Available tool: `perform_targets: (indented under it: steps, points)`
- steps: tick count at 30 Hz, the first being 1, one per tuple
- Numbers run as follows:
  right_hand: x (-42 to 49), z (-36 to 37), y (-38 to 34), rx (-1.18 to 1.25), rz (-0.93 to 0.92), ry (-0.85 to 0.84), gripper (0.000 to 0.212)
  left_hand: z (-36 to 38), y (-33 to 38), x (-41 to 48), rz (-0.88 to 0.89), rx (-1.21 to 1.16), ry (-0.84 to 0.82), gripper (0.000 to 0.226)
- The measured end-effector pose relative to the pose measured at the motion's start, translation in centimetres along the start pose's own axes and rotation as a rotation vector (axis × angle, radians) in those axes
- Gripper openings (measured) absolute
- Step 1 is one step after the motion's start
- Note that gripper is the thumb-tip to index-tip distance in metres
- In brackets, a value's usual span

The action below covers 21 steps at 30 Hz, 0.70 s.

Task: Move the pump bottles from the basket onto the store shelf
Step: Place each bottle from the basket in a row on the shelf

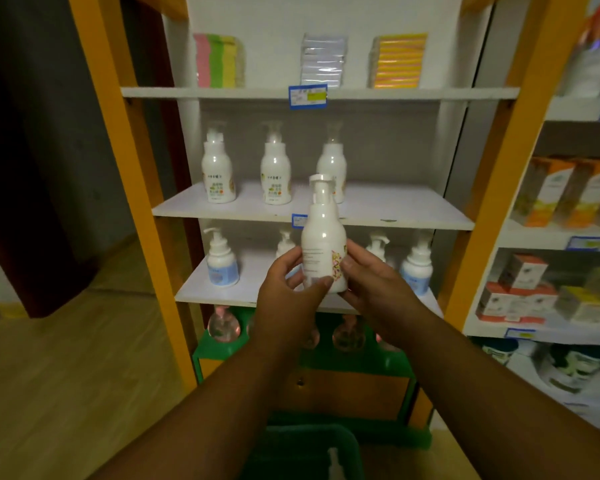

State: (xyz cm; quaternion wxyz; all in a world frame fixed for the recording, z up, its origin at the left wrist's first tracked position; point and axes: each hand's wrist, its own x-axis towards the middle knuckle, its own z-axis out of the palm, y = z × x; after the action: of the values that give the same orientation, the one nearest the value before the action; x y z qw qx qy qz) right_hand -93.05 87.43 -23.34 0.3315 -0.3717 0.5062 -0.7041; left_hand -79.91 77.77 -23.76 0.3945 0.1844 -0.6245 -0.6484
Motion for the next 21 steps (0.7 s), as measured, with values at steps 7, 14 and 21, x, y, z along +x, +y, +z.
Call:
perform_targets:
  steps: [7,14,21]
  points:
    - [0.5,-2.5,-2.0,0.080,-0.054,-0.024,0.044,2.4,1.4,0.8,0.089,-0.045,-0.081,0.057]
    - [0.8,-3.3,-3.8,-0.188,-0.251,0.258,0.049,5.1,2.2,3.6,0.120,0.158,-0.309,0.075]
    - [1.3,-7.2,-5.5,-0.202,-0.281,0.366,0.027,8.7,2.2,7.2,0.017,0.048,-0.402,0.082]
